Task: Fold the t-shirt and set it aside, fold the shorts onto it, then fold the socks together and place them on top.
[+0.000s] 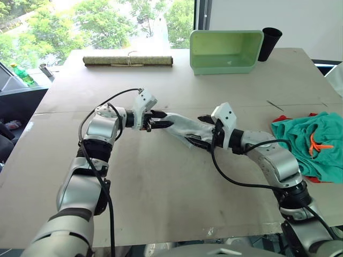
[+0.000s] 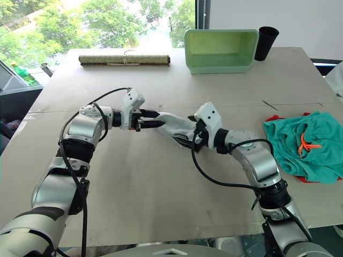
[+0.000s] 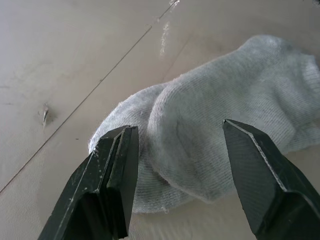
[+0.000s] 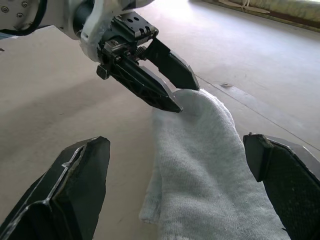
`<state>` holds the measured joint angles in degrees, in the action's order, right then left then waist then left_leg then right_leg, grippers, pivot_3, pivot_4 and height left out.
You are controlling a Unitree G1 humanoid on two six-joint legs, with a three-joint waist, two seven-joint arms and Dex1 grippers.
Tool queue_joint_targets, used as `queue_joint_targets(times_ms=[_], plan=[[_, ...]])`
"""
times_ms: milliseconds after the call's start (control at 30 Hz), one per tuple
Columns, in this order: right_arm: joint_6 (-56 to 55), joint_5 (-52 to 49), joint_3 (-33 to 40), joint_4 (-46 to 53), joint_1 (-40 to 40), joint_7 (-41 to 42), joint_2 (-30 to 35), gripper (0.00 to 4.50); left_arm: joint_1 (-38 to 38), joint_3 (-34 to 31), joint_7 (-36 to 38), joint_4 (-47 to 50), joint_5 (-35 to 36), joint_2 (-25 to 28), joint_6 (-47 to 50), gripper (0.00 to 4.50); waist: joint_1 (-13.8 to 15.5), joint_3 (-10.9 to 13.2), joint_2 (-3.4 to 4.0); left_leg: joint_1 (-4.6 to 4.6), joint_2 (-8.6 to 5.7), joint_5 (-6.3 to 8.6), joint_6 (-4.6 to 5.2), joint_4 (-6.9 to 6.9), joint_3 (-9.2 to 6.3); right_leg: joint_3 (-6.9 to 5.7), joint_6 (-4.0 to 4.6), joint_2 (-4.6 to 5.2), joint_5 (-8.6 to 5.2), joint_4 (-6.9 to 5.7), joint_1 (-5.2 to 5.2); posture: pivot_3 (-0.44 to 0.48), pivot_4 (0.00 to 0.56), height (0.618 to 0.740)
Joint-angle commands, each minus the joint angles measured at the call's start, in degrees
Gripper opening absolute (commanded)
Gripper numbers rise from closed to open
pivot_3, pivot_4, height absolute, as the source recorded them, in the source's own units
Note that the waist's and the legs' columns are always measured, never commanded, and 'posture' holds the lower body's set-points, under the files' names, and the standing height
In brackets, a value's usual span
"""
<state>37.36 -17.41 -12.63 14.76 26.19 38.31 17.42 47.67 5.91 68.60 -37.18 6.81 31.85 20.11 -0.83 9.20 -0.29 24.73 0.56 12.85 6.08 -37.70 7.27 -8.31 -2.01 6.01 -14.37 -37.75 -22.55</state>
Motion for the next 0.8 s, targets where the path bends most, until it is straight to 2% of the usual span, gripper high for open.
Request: queue_joint_targets(times_ms=[33, 133, 200, 233, 267, 300, 533, 800], plan=[[-1.0, -0.7, 0.5, 2.5, 0.0, 0.1, 0.1, 4.50, 0.6, 0.4, 0.0, -0.8, -0.9, 0.4, -2.3, 2.90, 0.1, 0.0, 0.00, 0.00, 0.00, 0.00, 0.00, 0.00, 0.00, 0.00, 0.00, 0.00, 0.00, 0.00, 0.00, 0.000, 0.150, 0.740], [-1.0, -0.8, 0.7, 2.6, 0.0, 0.0, 0.3, 4.50, 0.9, -0.2, 0.0, -1.3, -0.2, 0.2, -2.6, 2.12, 0.1, 0.0, 0.00, 0.00, 0.00, 0.00, 0.00, 0.00, 0.00, 0.00, 0.00, 0.01, 0.00, 0.00, 0.00, 0.000, 0.150, 0.740], [-1.0, -0.8, 0.8, 2.5, 0.0, -0.2, 0.3, 4.50, 1.3, -0.8, 0.3, -0.9, 0.5, 0.3, -2.6, 1.29, 0.1, 0.0, 0.00, 0.00, 0.00, 0.00, 0.00, 0.00, 0.00, 0.00, 0.00, 0.01, 0.00, 0.00, 0.00, 0.000, 0.150, 0.740], [-1.1, -0.8, 0.8, 2.5, 0.0, -0.2, 0.2, 4.50, 1.6, -1.0, 0.5, -0.7, 0.8, 0.5, -2.6, 0.72, 0.1, 0.0, 0.00, 0.00, 0.00, 0.00, 0.00, 0.00, 0.00, 0.00, 0.00, 0.01, 0.00, 0.00, 0.00, 0.000, 0.150, 0.740], [-1.1, -0.7, 0.8, 2.4, 0.0, -0.3, 0.2, 4.50, 1.9, -1.3, 0.6, -0.3, 1.2, 0.6, -2.3, 0.33, 0.1, 0.0, 0.00, 0.00, 0.00, 0.00, 0.00, 0.00, 0.00, 0.00, 0.00, 0.01, 0.00, 0.00, 0.00, 0.000, 0.150, 0.740], [-1.1, -0.7, 0.8, 2.4, 0.0, -0.3, 0.2, 4.50, 2.1, -1.5, 0.8, 0.0, 1.5, 0.8, -2.0, 0.15, 0.1, 0.0, 0.00, 0.00, 0.00, 0.00, 0.00, 0.00, 0.00, 0.00, 0.00, 0.01, 0.00, 0.00, 0.00, 0.000, 0.150, 0.740], [-1.0, -0.8, 0.8, 2.4, -0.1, -0.6, 0.1, 4.50, 3.6, -2.3, 1.9, 1.0, 2.3, 2.3, -0.4, 0.15, 0.0, 0.0, 0.00, 0.00, 0.00, 0.00, 0.00, 0.00, -0.01, 0.00, 0.00, 0.01, 0.00, 0.00, 0.00, 0.000, 0.150, 0.740], [-0.8, -0.8, 0.7, 2.3, -0.1, -1.1, -0.1, 4.50, 6.2, -0.9, 1.8, -3.0, 0.1, 4.0, -0.8, 0.15, 0.0, 0.0, -0.01, 0.00, 0.00, 0.00, 0.00, 0.00, 0.00, 0.00, 0.00, 0.01, 0.00, 0.00, 0.00, 0.000, 0.150, 0.740]])
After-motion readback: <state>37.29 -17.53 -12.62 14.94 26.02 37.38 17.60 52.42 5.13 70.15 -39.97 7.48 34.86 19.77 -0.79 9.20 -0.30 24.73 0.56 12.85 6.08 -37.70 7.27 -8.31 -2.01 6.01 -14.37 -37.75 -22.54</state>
